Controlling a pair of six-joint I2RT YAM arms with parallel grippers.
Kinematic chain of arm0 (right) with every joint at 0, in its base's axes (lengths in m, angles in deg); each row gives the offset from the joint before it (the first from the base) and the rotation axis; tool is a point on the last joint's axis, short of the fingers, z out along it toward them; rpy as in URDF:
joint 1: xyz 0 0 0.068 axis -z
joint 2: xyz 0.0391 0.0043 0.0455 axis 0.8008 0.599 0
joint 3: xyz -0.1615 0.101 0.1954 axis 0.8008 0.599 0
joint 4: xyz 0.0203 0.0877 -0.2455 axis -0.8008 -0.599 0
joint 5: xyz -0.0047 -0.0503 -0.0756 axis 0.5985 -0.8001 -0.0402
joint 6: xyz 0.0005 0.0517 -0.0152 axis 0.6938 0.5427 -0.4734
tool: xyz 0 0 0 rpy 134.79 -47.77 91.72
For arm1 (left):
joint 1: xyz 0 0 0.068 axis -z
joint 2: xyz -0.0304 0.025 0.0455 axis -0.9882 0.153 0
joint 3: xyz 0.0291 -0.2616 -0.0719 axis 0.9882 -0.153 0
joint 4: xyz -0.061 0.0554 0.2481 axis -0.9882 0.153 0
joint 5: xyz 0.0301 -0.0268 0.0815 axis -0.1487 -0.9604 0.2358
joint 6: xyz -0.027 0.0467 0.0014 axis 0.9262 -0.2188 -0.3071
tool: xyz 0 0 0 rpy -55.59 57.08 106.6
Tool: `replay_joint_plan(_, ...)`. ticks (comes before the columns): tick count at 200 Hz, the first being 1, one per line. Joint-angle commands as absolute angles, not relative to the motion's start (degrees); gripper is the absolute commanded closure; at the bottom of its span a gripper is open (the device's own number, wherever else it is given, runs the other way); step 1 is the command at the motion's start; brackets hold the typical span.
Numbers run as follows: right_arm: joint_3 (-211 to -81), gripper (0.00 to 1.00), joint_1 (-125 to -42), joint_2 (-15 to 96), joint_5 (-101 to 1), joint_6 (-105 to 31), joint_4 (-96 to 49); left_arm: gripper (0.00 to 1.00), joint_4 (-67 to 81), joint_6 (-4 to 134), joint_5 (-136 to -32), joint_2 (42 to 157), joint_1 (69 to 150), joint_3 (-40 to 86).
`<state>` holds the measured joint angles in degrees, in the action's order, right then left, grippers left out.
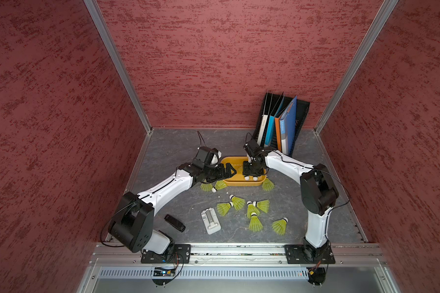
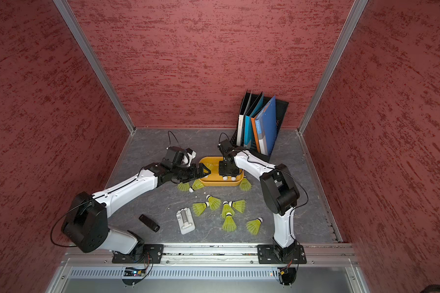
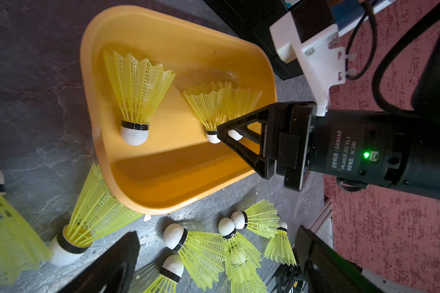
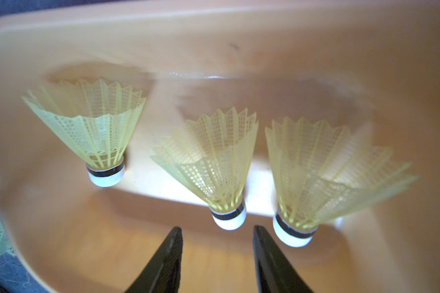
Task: Put the shuttlecocks into the storage box
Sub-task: Place the shuttlecock in the storage box.
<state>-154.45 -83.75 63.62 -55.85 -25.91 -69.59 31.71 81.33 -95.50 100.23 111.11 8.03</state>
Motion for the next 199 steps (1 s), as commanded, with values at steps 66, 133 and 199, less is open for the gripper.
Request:
replay_joint_plan(66, -152.31, 0.38, -83.96, 55.85, -54.34, -24.19, -69.97, 0.0, 36.67, 74.04, -95.66, 96.86, 111.32, 9.16)
replay_joint_plan(133, -150.61, 0.03, -85.53, 46.91, -54.62, -24.8, -72.54, 0.0, 39.1, 71.26, -92.06, 92.46, 111.89, 8.57)
replay_joint_plan(199, -143.04, 0.02, -87.97, 35.15, -56.01, -24.27, -75.07, 0.0, 42.62, 55.9, -94.7, 92.25, 118.22, 11.14)
